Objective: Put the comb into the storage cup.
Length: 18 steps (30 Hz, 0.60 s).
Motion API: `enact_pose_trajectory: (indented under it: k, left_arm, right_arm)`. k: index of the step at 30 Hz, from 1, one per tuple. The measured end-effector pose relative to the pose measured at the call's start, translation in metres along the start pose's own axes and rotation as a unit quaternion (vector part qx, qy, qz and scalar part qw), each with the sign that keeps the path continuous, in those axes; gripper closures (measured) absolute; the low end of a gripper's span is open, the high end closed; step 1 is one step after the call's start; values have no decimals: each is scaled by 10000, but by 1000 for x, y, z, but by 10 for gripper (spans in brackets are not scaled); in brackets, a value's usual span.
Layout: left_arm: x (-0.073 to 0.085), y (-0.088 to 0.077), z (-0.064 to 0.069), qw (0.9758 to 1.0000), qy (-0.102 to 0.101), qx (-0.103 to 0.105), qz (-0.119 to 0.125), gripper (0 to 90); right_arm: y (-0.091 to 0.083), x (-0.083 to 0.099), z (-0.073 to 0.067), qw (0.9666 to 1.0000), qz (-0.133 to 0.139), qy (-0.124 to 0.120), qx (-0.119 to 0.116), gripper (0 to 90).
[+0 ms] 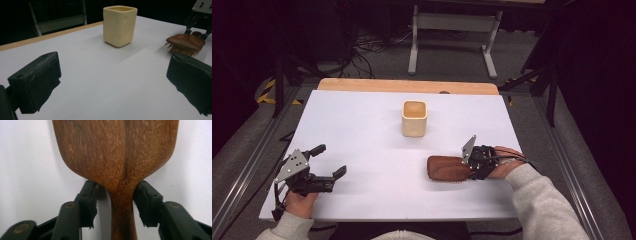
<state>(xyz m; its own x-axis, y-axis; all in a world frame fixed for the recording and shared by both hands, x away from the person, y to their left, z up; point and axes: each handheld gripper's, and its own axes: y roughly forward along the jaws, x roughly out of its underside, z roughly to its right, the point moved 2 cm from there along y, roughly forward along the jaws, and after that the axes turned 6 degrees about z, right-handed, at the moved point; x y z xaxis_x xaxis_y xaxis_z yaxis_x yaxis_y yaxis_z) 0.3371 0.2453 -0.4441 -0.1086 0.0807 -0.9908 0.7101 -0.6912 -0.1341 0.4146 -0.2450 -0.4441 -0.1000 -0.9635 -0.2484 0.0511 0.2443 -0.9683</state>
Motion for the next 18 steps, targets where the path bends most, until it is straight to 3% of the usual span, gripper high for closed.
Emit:
enact_pose_trajectory:
  k: [5,7,8,11,18]
  left_arm:
    - [2,2,3,9998,202,88,8,5]
    - [3,2,3,9997,143,177,7,1]
    - [2,2,3,9995,6,306,50,1]
    - [2,1,4,9995,77,249,157,1]
    - [3,2,4,9998,154,139,-37,2]
  right_arm:
    - [0,1,3,9999,85,27,-94,643]
    - [0,1,4,9998,83,41,-149,671]
    - [0,2,5,9998,87,43,-152,681]
    - [0,2,5,9998,105,7,-156,702]
    - [0,2,4,9998,142,-102,-139,715]
